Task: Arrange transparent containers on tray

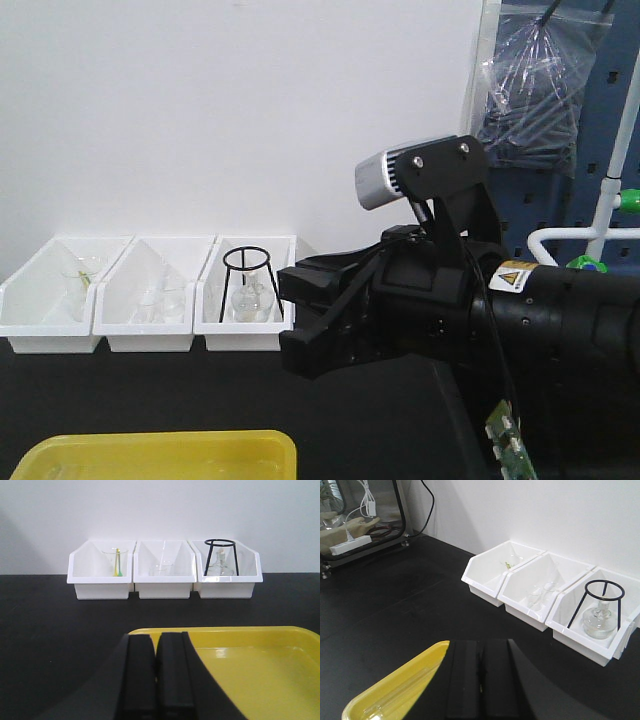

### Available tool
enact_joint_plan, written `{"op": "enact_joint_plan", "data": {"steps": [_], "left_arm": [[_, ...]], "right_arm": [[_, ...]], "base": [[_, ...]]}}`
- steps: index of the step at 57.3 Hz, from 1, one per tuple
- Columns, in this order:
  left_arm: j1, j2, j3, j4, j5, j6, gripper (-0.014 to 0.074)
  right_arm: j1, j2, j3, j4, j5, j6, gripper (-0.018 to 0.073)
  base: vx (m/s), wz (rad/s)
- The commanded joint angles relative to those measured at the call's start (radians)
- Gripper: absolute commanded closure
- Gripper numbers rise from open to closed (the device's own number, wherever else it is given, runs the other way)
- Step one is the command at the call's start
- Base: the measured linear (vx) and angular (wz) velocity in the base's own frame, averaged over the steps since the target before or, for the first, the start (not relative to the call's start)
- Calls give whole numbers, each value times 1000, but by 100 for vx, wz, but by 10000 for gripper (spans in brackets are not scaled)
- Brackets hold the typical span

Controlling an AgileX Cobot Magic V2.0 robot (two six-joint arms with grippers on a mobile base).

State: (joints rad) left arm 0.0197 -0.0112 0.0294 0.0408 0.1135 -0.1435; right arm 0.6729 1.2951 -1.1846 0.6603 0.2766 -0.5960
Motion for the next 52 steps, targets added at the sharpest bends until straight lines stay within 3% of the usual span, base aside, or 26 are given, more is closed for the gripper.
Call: {"op": "enact_joint_plan", "data": {"steps": [1, 10, 17, 22, 27, 33, 39, 47, 52], "left_arm": [[2, -2, 35, 2, -80, -1, 604], [2, -2, 35, 2, -80, -1, 604], [2, -2, 35, 2, -80, -2, 604], [2, -2, 35, 2, -80, -2, 604], [2, -2, 35, 2, -80, -2, 604], [2, -2, 35, 2, -79, -2, 604], [2, -2, 35, 2, -79, -2, 604], [2, -2, 35, 2, -79, -2, 604], [2, -2, 35, 2, -79, -2, 604]], "right_arm": [[-5, -34, -32, 13, -60, -13, 459], [-5, -34, -32, 18, -59, -10, 459], [-5, -70, -32, -113, -60, 8, 474], [-5, -127, 11, -250, -91, 148, 530], [-22, -222, 138, -405, -208, 327, 573], [-112, -368, 347, -542, -330, 522, 573], [-241, -513, 532, -642, -331, 676, 572], [-437, -721, 753, -811, -285, 756, 572], [-518, -844, 864, -842, -282, 756, 572]], "base": [[0, 0], [0, 0], [0, 0], [0, 0], [0, 0], [0, 0], [0, 0], [0, 0], [0, 0]]}}
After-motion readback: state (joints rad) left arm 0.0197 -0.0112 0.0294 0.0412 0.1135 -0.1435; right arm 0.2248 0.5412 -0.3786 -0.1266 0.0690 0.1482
